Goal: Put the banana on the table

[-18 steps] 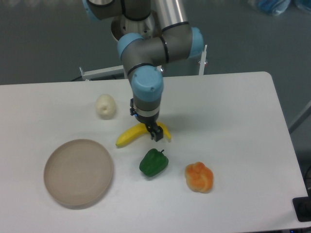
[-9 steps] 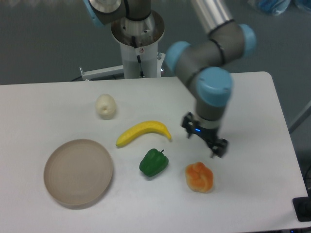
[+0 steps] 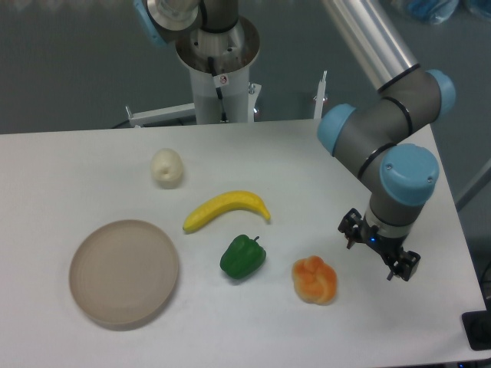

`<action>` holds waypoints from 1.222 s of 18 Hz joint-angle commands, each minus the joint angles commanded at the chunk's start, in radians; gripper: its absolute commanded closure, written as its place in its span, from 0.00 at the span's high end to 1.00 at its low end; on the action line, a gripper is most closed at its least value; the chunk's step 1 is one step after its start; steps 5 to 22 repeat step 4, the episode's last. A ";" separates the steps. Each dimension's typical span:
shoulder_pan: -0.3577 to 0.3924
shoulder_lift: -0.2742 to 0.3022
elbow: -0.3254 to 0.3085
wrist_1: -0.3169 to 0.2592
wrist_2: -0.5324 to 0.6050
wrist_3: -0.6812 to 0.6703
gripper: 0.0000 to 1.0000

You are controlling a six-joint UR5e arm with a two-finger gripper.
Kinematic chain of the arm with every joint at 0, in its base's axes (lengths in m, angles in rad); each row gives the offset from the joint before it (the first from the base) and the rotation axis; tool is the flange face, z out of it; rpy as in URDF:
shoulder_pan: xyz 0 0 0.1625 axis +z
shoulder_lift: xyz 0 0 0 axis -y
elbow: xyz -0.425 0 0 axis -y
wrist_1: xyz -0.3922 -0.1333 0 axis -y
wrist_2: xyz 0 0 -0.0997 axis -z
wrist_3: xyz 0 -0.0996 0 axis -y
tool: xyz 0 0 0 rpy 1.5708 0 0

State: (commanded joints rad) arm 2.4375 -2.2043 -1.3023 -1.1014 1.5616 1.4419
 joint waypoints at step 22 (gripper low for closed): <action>0.000 -0.002 -0.008 0.003 0.008 0.000 1.00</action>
